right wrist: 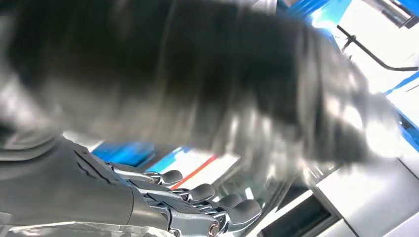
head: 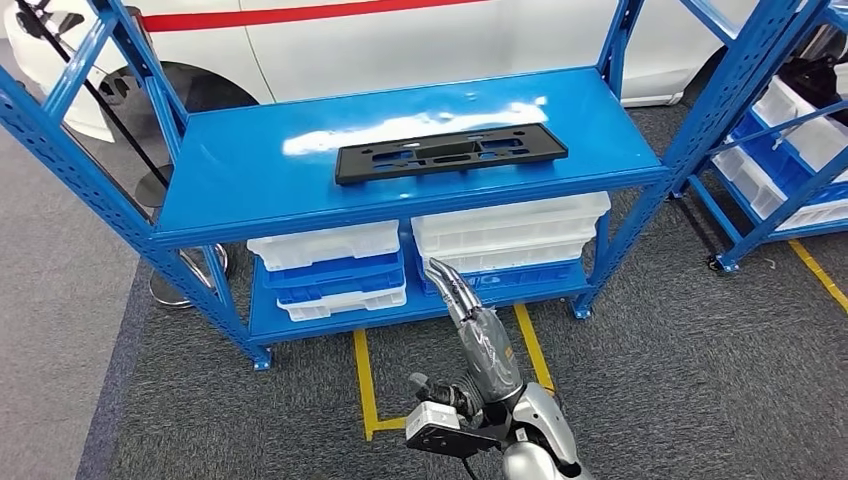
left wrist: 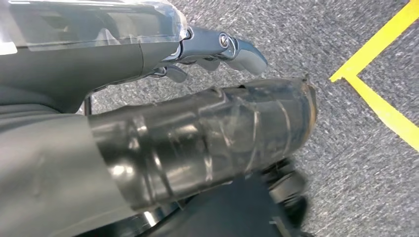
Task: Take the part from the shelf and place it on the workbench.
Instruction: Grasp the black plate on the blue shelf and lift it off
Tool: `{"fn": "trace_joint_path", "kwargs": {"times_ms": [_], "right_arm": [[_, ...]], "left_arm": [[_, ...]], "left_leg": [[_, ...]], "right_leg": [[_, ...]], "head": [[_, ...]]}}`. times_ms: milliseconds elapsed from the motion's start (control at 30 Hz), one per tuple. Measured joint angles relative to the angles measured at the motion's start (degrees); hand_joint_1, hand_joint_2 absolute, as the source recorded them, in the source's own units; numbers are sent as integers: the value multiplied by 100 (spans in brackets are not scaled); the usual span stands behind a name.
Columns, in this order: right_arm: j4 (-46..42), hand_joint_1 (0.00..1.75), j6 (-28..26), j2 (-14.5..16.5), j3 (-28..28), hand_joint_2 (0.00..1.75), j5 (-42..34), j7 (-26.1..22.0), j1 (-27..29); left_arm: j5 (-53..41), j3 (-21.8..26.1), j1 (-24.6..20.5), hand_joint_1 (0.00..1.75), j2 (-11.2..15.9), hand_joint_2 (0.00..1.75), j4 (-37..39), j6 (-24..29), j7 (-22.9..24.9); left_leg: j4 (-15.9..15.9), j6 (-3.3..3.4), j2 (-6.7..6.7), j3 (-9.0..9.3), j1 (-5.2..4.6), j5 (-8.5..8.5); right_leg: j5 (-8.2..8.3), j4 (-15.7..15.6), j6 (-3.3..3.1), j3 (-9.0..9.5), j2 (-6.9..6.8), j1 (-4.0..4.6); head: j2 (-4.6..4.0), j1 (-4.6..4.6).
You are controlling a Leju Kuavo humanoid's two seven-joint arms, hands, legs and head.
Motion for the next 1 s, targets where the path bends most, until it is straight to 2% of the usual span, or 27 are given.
{"fn": "trace_joint_path", "kwargs": {"times_ms": [67,133,200,267,333,367,400,433,500,533,567,667,733,767,833,867,900,933,1000], "right_arm": [[-4,0,-44,1,-9,175,27,1,1],[-20,0,-63,1,-25,175,25,-5,4],[-51,0,-73,-1,-52,175,16,-17,5],[-74,0,-85,-2,-87,175,14,-28,11],[-79,0,-92,-3,-119,175,19,-35,35],[-79,0,-93,-4,-128,175,24,-39,49],[-79,0,-96,-5,-135,175,28,-44,58],[-79,0,-100,-5,-138,175,32,-47,62],[-81,0,-111,-7,-148,175,36,-54,62],[-85,0,-118,-7,-154,175,37,-56,62],[-89,0,-125,-8,-162,175,37,-58,64],[-101,0,-138,-10,-178,175,37,-60,76],[-109,0,-141,-10,-180,175,37,-60,73],[-113,0,-142,-10,-181,175,38,-60,73],[-113,0,-143,-10,-181,175,39,-60,78],[-112,0,-143,-10,-181,175,39,-60,85],[-112,0,-143,-10,-181,175,39,-60,93],[-112,0,-144,-10,-181,175,39,-60,98],[-118,0,-146,-10,-181,175,39,-60,105]], "left_arm": [[-2,0,-8,0,4,0,0,-5,-3],[-6,-1,-1,0,5,0,0,-13,-6],[-13,-2,5,0,6,0,0,-17,-11],[-19,-2,-6,0,5,0,0,-26,-16],[-21,-2,-6,0,4,0,0,-40,-19],[-22,-2,-1,0,5,0,0,-45,-19],[-24,-2,2,0,5,0,0,-49,-18],[-26,-2,2,0,6,0,0,-50,-18],[-31,-2,-1,0,6,0,0,-52,-17],[-33,-2,-3,0,6,0,0,-53,-17],[-35,-2,-4,0,6,0,0,-54,-17],[-39,-2,-4,0,6,0,0,-56,-17],[-39,-2,-8,0,6,0,0,-54,-19],[-39,-2,-9,0,6,0,0,-53,-19],[-40,-2,-4,0,6,0,0,-53,-18],[-42,-2,4,0,6,0,0,-52,-16],[-44,-2,10,0,6,0,0,-53,-15],[-46,-2,15,0,6,0,0,-53,-14],[-48,-2,16,0,10,0,1,-53,-13]], "left_leg": [[-410,56,5,187,-30,90],[-457,83,-4,197,-38,90],[-528,139,-2,227,-11,132],[-577,192,8,248,13,165],[-572,213,8,240,13,162],[-569,215,7,239,13,158],[-563,212,4,241,14,152],[-552,203,-1,247,16,142],[-504,161,-16,252,12,98],[-470,129,-23,242,2,73],[-443,96,-26,228,-8,52],[-422,8,-23,209,-6,25],[-228,-45,-16,132,9,-117],[48,-68,-12,5,16,-272],[833,-100,-8,-384,23,-609],[1136,-105,-8,-549,24,-684],[1235,-98,-8,-622,23,-640],[1099,-79,-8,-578,21,-484],[367,-1,-6,-262,2,-48]], "right_leg": [[-1,5,41,-13,-2,13],[10,-8,100,-19,-7,15],[-66,73,161,-44,0,12],[-361,551,208,-259,16,0],[-692,1301,239,-625,22,-16],[-744,1546,253,-752,22,-27],[-685,1594,264,-787,22,-41],[-524,1418,271,-712,21,-55],[-134,671,265,-359,25,-77],[-25,355,249,-211,30,-76],[13,158,228,-125,37,-71],[-12,78,132,-107,49,-54],[-5,45,62,-78,41,-70],[-4,32,34,-64,32,-77],[-15,31,3,-58,22,-62],[-21,32,-7,-54,21,-52],[-29,33,-13,-44,24,-42],[-40,33,-16,-26,28,-34],[-71,31,-11,28,36,-18]], "head": [[0,1],[0,1],[0,3],[0,6],[0,7],[0,7],[0,7],[0,7],[0,8],[0,6],[0,5],[0,4],[0,3],[0,1],[0,-1],[0,-1],[0,-1],[0,-2],[0,1]]}}
